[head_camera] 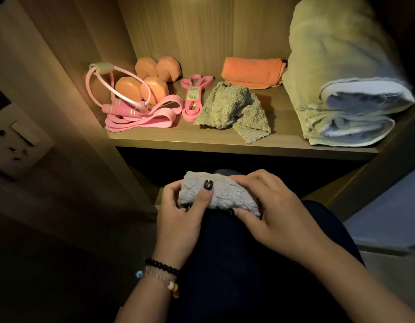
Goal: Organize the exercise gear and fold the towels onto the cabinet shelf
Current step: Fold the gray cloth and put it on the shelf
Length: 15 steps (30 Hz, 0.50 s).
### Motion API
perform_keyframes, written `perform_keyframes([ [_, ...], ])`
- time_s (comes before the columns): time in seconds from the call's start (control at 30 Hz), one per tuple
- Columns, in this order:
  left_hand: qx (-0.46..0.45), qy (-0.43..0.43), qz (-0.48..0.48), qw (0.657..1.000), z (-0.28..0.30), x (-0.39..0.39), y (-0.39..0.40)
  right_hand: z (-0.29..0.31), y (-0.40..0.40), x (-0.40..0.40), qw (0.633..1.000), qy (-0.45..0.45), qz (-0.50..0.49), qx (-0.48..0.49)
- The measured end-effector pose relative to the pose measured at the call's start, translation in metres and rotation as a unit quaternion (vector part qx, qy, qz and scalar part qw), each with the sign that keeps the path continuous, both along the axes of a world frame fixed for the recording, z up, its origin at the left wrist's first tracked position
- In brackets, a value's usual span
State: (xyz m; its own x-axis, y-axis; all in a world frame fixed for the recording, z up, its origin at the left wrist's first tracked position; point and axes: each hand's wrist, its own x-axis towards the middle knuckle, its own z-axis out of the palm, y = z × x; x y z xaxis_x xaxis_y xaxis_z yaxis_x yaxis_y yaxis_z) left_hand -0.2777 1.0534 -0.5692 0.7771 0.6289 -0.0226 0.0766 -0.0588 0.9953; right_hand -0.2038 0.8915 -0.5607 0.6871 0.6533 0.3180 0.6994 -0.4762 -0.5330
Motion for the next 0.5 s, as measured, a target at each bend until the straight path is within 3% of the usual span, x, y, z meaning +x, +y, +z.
perform_keyframes([
  [0.17,-0.081,-0.04,0.071,0.993,0.004,-0.011,-0.016,0.005,-0.007,-0.007,0.987,0.031,-0.125,0.097],
  [0.3,-0.151,-0.071,-0.026,0.986,0.024,-0.009,-0.04,0.016,-0.006,-0.015,0.96,0.055,-0.191,0.195],
  [0.5,-0.257,-0.106,-0.153,0.948,0.049,0.019,-0.053,0.028,-0.005,-0.018,0.975,0.007,-0.12,0.189],
])
